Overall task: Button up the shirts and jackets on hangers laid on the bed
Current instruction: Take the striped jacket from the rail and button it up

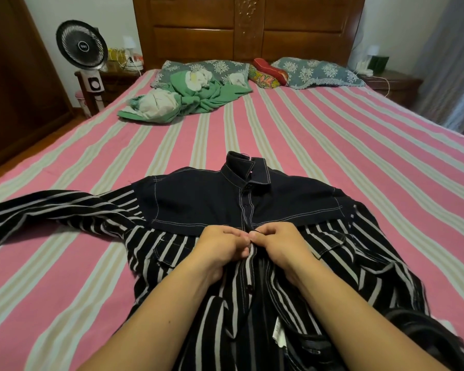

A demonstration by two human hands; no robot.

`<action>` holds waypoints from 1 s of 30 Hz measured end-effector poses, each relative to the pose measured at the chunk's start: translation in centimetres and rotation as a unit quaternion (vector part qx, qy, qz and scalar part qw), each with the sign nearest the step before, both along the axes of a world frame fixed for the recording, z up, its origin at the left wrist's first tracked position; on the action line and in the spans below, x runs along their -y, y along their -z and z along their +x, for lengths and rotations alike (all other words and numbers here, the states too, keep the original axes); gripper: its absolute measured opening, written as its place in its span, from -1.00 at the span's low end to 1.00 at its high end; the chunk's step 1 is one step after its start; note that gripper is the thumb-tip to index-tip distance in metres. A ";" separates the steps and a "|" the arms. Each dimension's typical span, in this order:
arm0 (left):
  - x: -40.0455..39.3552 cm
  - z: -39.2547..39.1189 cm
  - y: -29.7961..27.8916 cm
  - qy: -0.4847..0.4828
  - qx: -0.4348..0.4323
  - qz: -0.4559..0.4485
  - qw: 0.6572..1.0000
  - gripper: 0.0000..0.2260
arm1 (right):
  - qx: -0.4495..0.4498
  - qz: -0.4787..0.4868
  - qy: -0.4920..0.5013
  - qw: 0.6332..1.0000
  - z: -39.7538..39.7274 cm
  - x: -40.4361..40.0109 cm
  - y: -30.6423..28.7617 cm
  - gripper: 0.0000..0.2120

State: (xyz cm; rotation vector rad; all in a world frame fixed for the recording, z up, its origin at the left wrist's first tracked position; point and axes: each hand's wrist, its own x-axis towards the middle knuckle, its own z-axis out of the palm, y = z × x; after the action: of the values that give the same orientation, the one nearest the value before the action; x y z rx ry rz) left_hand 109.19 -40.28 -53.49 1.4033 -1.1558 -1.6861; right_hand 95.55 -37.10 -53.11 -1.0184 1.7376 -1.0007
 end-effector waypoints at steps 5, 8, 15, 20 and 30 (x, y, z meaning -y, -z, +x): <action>0.1 0.1 0.0 -0.013 -0.033 0.025 0.999 -0.89 | 0.058 -0.006 0.013 0.998 -0.1 -0.3 -0.4 -0.96; 0.2 0.1 0.0 -0.031 -0.054 0.041 0.997 -0.89 | 0.143 0.002 0.013 0.990 -0.6 -0.5 -0.9 -0.95; 0.0 0.0 -0.7 -0.036 -0.067 0.058 0.995 -0.80 | 0.252 0.077 -0.022 0.964 -1.2 -0.3 -1.6 -0.77; 0.1 -0.1 -0.9 -0.040 -0.040 0.047 0.997 -0.86 | 0.290 0.071 -0.008 0.955 -0.6 -0.5 -1.5 -0.84; -0.8 -0.6 -0.1 -0.054 0.094 -0.076 0.991 -0.83 | 0.238 0.038 0.017 0.970 0.7 -1.0 -0.8 -0.79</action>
State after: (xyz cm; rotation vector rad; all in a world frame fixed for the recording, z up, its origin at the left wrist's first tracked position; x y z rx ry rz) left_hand 108.56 -39.46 -53.42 1.5239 -1.2573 -1.3852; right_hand 96.23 -36.07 -52.33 -0.6343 1.3844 -1.0863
